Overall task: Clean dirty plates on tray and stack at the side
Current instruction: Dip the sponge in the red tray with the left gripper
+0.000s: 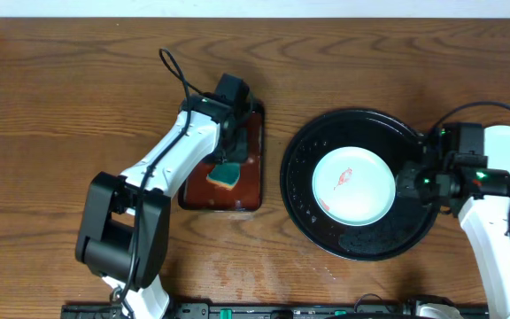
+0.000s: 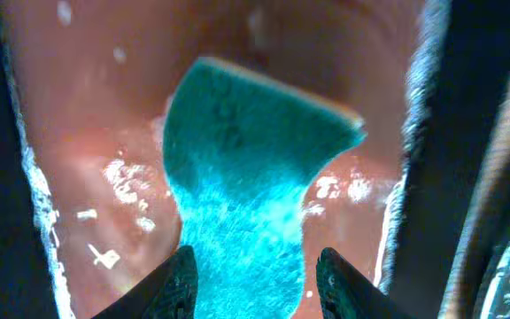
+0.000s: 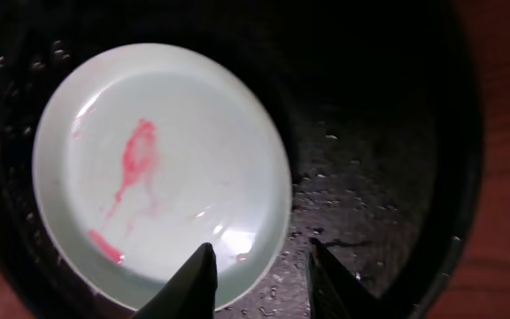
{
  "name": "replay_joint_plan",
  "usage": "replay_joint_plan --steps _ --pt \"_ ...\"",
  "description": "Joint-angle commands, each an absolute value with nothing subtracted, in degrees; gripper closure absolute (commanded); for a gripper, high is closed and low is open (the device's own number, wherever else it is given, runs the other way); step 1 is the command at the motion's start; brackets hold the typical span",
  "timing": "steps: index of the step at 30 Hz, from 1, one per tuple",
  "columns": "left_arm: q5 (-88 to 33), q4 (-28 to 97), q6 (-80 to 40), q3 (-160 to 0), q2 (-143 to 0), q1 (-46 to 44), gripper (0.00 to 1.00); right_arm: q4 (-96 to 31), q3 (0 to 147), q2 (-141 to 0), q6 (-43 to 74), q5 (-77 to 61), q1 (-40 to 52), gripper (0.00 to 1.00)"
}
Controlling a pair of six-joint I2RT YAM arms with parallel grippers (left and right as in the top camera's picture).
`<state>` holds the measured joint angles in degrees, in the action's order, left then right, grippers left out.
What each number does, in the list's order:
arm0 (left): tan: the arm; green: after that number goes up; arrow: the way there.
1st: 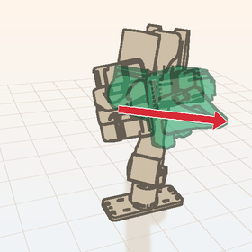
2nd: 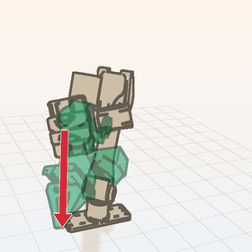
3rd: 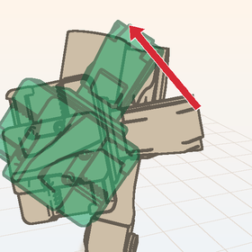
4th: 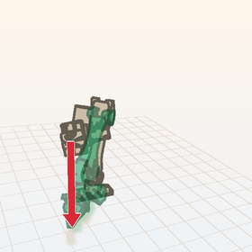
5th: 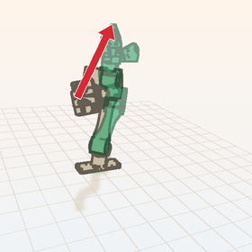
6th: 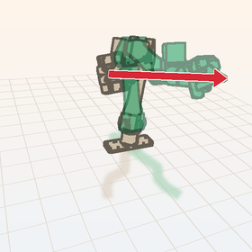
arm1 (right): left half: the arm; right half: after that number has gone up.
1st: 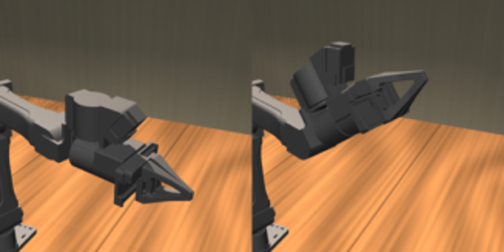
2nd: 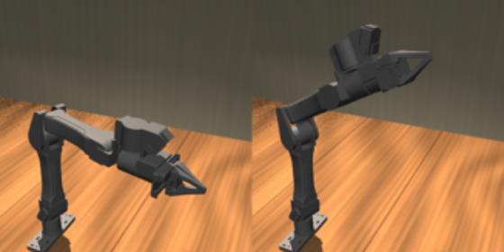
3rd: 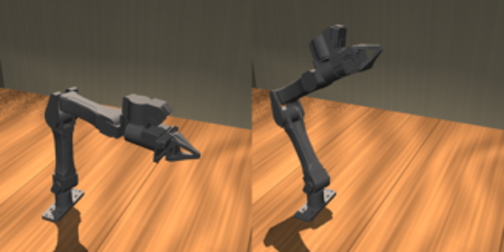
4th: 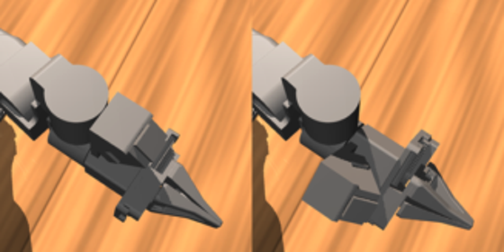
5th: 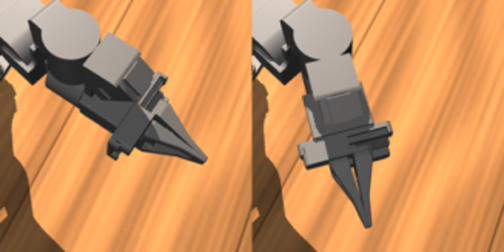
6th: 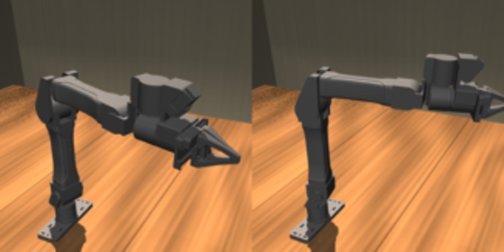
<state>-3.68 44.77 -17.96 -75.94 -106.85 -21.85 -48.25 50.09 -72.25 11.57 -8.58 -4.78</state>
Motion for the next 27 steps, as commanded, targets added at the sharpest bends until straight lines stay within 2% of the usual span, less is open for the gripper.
replay_joint_plan --steps 1,2,5,6,8,9,19,21,22,23,24,25,26,27 --pt "-3.0 43.3 -17.6 -75.7 -108.7 -21.5 0.56 -49.2 50.5 -73.4 11.1 -9.4 -6.2 0.69" --pt "-3.0 42.4 -17.6 -75.2 -109.5 -21.5 0.56 -49.8 50.5 -73.9 10.8 -9.6 -6.3 0.68" --pt "-3.0 41.1 -17.6 -73.9 -112.4 -21.5 0.67 -50.7 50.5 -75.7 10.6 -9.7 -6.3 0.68" --pt "-3.0 41.0 -17.6 -73.7 -113.3 -21.5 0.71 -50.8 50.5 -76.4 10.6 -10.1 -6.3 0.68" --pt "-3.0 41.1 -17.6 -73.6 -114.9 -21.5 0.92 -50.8 50.5 -78.0 10.6 -11.0 -6.3 0.67" --pt "-3.0 41.2 -17.6 -73.7 -115.3 -21.5 0.92 -50.6 50.5 -79.1 10.6 -11.2 -6.3 0.67" --pt "-3.0 48.2 -16.6 -78.6 -109.3 -21.5 0.93 -49.7 50.5 -87.3 9.9 -11.2 -6.3 0.66" --pt "-3.0 49.0 -15.4 -79.9 -107.3 -21.6 0.93 -49.3 50.5 -88.8 8.4 -12.6 -6.3 0.63" --pt "-3.0 49.0 -15.4 -80.0 -106.4 -21.6 0.91 -49.0 50.5 -89.5 7.4 -14.0 -6.3 0.61" --pt "-3.0 49.0 -15.4 -80.1 -105.4 -21.6 0.83 -48.7 50.5 -90.1 6.3 -15.4 -6.3 0.59" --pt "-3.0 49.3 -15.4 -80.1 -104.7 -21.6 0.68 -48.4 50.5 -90.6 5.7 -16.3 -6.3 0.59" --pt "-3.0 49.6 -15.4 -80.1 -104.3 -21.6 0.61 -48.0 50.5 -91.1 5.5 -16.6 -6.3 0.58" --pt "-3.0 50.0 -15.4 -80.1 -104.1 -21.6 0.61 -47.6 50.5 -91.5 5.5 -16.6 -6.3 0.61" --pt "-3.0 50.5 -15.4 -80.0 -104.2 -21.6 0.60 -47.3 50.5 -91.9 5.5 -16.6 -6.3 0.69"
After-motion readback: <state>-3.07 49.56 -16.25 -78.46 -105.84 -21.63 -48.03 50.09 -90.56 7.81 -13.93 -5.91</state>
